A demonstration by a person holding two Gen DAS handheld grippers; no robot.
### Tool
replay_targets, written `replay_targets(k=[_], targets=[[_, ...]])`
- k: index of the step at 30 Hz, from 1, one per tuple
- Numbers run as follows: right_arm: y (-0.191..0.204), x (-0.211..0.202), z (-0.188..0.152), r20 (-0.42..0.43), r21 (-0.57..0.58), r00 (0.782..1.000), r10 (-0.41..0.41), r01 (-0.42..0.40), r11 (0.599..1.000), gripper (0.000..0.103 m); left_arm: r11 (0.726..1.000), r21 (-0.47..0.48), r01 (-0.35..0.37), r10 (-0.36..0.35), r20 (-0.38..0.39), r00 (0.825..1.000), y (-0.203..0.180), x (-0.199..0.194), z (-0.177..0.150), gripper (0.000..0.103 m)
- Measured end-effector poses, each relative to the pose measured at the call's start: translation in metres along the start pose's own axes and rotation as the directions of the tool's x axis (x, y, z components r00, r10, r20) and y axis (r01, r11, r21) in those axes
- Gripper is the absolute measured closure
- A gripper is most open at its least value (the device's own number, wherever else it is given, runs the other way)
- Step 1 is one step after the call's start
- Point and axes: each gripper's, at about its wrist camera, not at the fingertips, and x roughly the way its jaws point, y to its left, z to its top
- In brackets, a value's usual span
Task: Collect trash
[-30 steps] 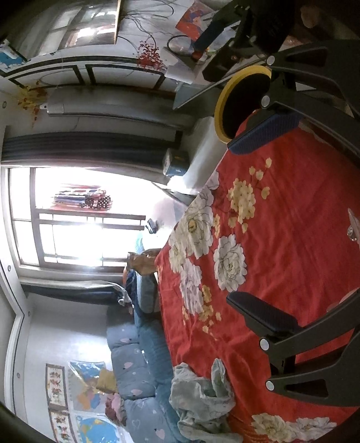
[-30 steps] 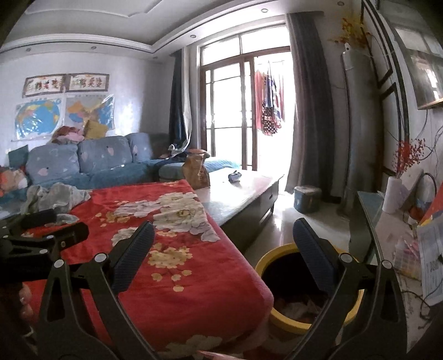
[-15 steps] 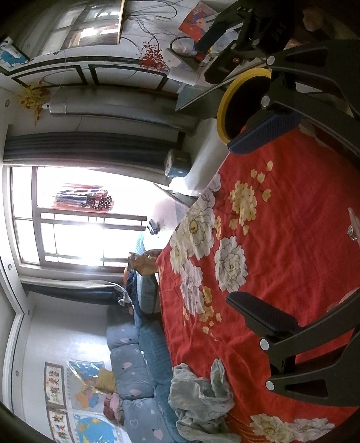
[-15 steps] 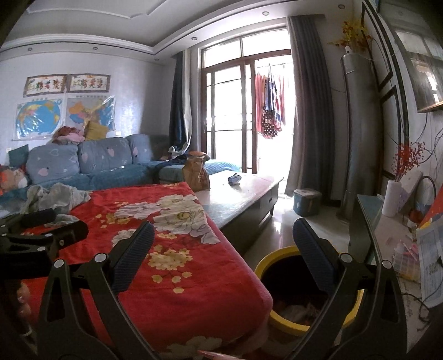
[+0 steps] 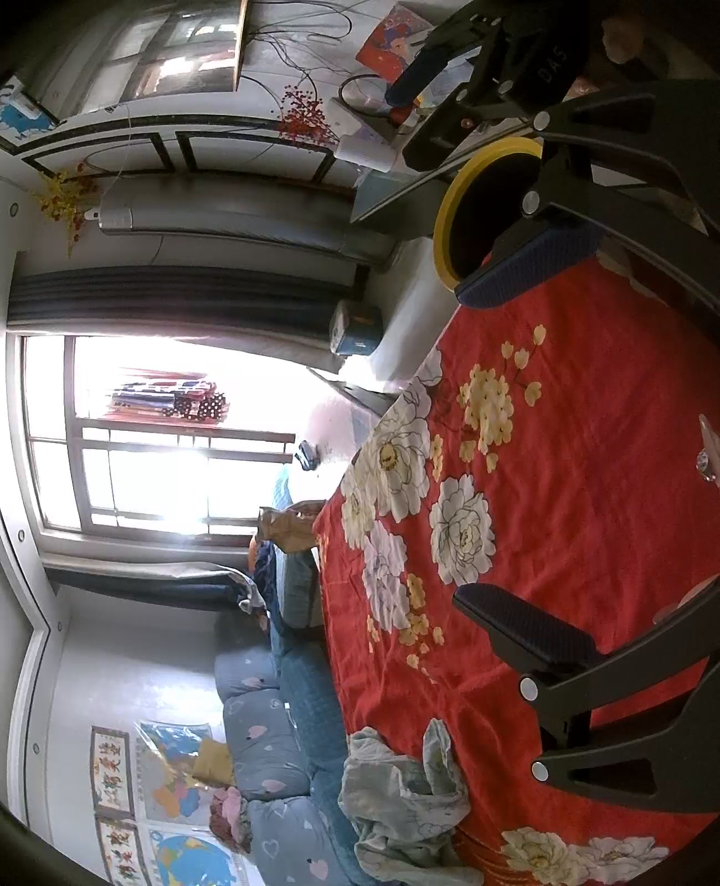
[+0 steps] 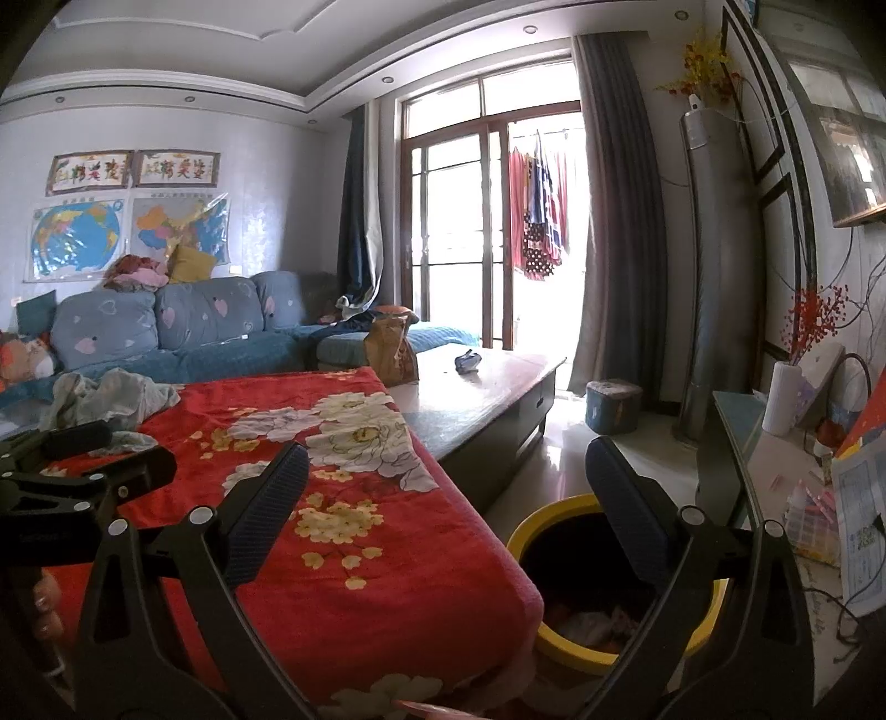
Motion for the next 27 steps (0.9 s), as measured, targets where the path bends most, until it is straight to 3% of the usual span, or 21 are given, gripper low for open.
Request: replay_targets(k=[27], targets=[[-0.0086, -0.0008, 0.0052, 0.002, 0.007, 1.0, -0.016, 0.016, 1.0, 0.011, 1.0, 0.0, 0.002, -0.002, 0.0, 1.0, -0.0007, 0.0, -0.0008, 0.006]])
